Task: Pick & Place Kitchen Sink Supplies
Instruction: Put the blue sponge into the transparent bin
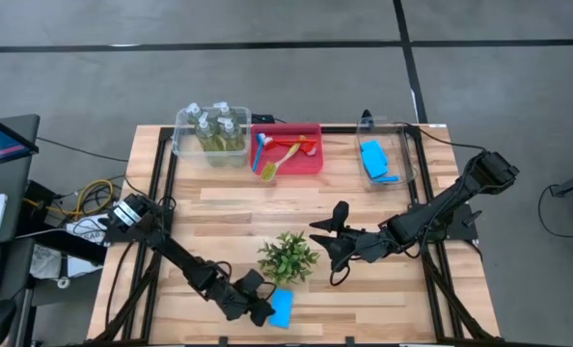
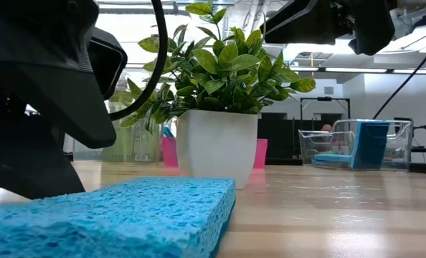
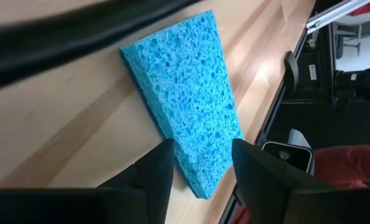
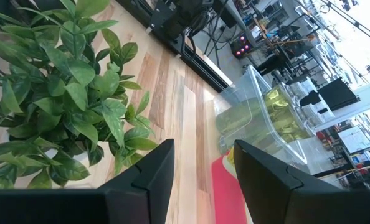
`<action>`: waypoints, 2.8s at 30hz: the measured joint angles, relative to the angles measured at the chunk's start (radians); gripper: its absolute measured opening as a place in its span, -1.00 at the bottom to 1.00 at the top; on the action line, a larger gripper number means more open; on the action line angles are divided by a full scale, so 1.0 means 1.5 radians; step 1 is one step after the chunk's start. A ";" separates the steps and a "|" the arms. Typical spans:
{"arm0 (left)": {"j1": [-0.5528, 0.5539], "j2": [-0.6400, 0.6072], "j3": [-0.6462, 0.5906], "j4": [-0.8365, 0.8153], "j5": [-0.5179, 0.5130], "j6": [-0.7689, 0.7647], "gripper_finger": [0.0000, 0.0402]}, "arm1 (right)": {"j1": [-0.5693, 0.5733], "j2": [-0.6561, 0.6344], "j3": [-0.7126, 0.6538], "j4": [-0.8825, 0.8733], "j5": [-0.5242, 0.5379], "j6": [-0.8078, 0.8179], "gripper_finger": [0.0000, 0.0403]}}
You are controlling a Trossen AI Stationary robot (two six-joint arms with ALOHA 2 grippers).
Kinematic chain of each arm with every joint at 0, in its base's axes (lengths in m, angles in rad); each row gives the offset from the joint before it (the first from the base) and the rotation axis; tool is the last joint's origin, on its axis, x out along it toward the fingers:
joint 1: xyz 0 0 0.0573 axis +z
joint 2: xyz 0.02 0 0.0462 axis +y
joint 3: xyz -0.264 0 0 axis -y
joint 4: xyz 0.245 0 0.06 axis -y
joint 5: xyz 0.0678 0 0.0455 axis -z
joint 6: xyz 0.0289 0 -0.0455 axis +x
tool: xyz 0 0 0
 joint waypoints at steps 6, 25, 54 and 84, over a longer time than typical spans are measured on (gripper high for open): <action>0.007 0.000 0.002 -0.023 0.010 -0.018 -0.26 | 0.000 0.000 0.000 0.000 0.000 0.000 -0.21; -0.009 -0.002 0.004 -0.056 -0.006 -0.038 -0.98 | 0.000 0.000 0.000 0.000 0.000 0.000 -0.21; -0.080 -0.299 -0.018 -0.229 -0.309 0.469 -0.98 | 0.056 0.000 0.000 0.327 0.280 -0.031 -0.21; 0.075 -0.495 -0.202 0.195 -0.050 0.957 -0.98 | 0.213 0.053 0.084 -0.145 -0.139 0.059 -0.52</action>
